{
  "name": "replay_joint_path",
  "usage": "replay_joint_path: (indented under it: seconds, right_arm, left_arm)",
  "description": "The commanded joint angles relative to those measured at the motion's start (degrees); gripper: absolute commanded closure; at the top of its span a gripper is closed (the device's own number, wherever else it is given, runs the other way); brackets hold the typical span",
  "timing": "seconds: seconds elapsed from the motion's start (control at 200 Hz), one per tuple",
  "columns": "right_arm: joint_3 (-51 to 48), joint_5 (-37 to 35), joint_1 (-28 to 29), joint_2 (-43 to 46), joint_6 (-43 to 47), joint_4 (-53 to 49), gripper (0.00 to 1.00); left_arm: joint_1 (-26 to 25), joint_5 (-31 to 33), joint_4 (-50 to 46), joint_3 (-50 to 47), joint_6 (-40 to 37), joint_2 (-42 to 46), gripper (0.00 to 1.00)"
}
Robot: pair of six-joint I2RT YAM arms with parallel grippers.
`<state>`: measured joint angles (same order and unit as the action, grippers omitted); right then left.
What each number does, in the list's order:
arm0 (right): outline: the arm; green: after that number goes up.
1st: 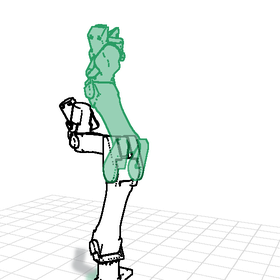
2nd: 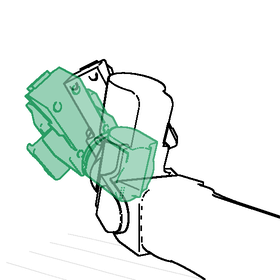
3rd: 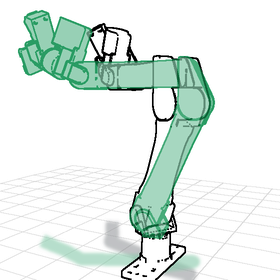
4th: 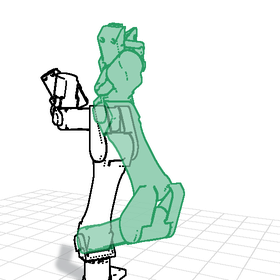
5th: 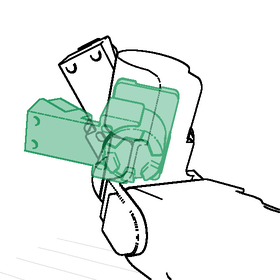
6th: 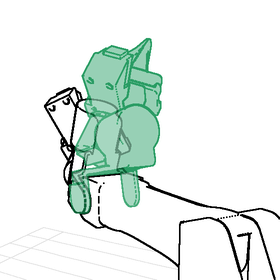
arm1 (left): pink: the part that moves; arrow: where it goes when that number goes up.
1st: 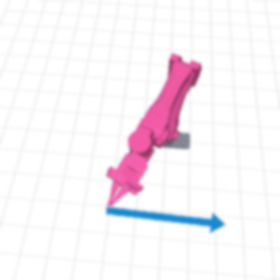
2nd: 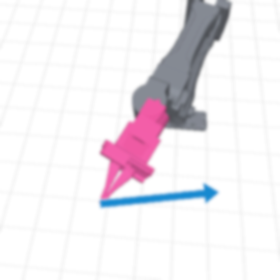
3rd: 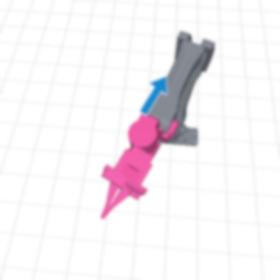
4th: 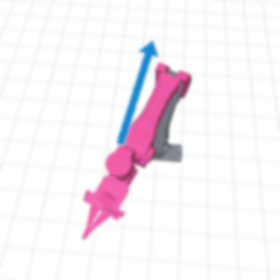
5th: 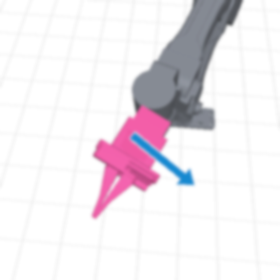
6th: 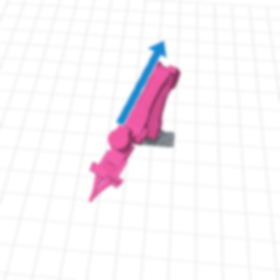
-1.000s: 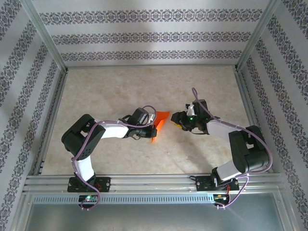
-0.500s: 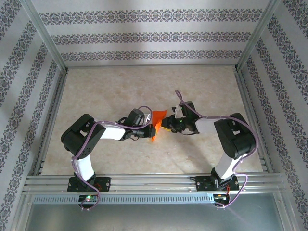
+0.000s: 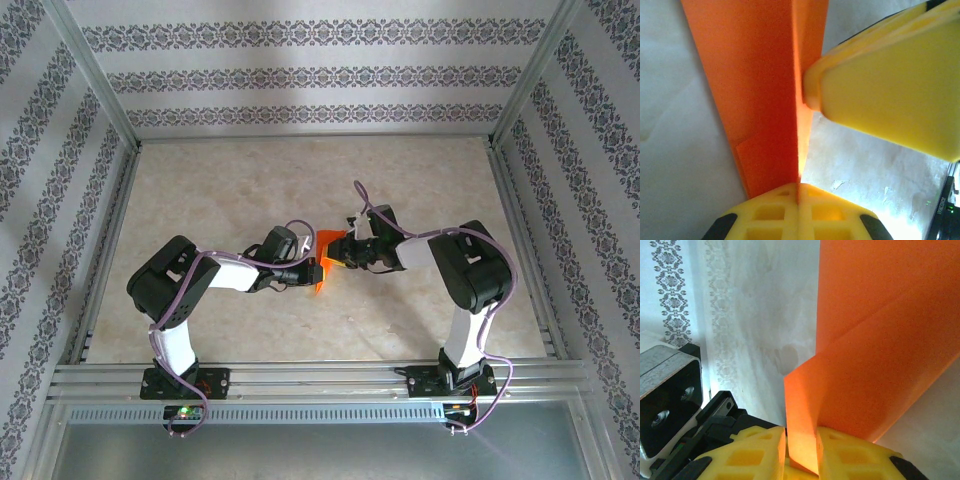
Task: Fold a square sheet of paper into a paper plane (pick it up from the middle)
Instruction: Fold the wing for the fifth time at the center of the table.
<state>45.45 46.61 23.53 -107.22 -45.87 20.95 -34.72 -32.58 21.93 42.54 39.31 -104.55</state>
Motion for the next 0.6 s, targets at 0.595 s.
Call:
replay_joint_path:
  seconds: [0.595]
  right_arm:
    - [1.0, -1.3, -0.1, 0.0, 1.1, -0.8, 0.77]
  left_arm:
    - [1.7, 3.7, -3.7, -1.1, 0.3, -3.1, 0.90]
